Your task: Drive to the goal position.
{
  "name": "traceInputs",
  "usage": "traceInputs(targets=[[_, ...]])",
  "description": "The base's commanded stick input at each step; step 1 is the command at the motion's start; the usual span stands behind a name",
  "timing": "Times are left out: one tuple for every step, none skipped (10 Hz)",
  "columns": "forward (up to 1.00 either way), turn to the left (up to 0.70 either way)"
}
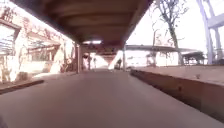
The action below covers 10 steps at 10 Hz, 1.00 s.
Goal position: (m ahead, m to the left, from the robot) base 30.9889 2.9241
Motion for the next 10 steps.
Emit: traceInputs(targets=[[0.85,0.00],[0.85,0.00],[0.85,0.00],[0.85,0.00],[0.85,0.00],[0.85,0.00],[0.85,0.00],[0.85,0.00],[0.85,0.00],[0.85,0.00]])
